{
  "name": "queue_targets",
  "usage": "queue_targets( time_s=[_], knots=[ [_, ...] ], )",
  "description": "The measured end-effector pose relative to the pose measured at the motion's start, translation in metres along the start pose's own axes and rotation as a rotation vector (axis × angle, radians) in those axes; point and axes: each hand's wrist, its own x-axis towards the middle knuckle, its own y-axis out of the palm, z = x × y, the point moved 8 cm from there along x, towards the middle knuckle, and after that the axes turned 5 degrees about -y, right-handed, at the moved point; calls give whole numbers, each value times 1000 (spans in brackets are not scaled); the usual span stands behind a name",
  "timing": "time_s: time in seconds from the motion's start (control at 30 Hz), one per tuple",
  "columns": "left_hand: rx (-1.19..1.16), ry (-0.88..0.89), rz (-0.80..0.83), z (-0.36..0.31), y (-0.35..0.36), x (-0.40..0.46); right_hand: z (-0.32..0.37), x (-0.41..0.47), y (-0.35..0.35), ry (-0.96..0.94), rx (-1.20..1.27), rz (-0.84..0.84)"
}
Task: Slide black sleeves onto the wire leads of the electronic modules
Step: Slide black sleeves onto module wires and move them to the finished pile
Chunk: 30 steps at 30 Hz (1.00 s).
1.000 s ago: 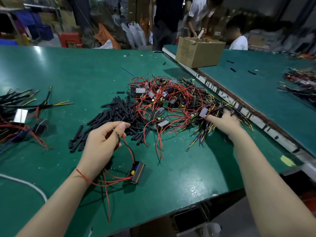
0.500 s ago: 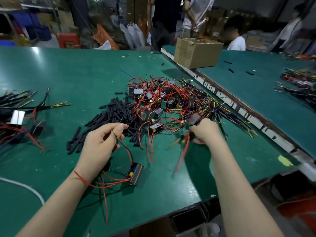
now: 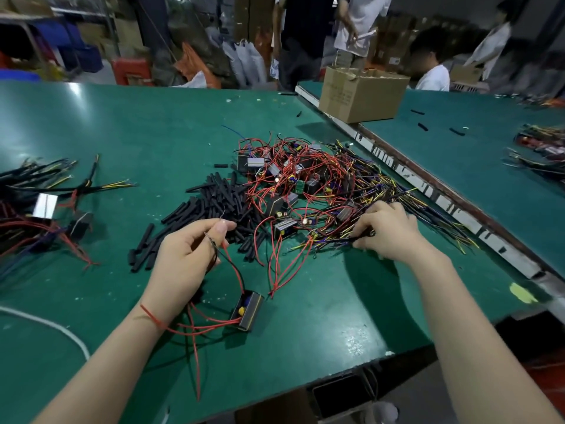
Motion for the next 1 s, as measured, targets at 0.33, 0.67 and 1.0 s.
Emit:
queue_targets(
  time_s=[0.33, 0.67, 1.0],
  knots=[
    [-4, 26, 4, -3, -1, -2, 21, -11, -35, -105, 151, -148],
    [-9, 28, 15, -2, -3, -2, -2, -29, -27, -39, 236, 77],
    [-22, 50, 10, -5, -3, -4, 71, -33, -26, -305, 779, -3]
  ],
)
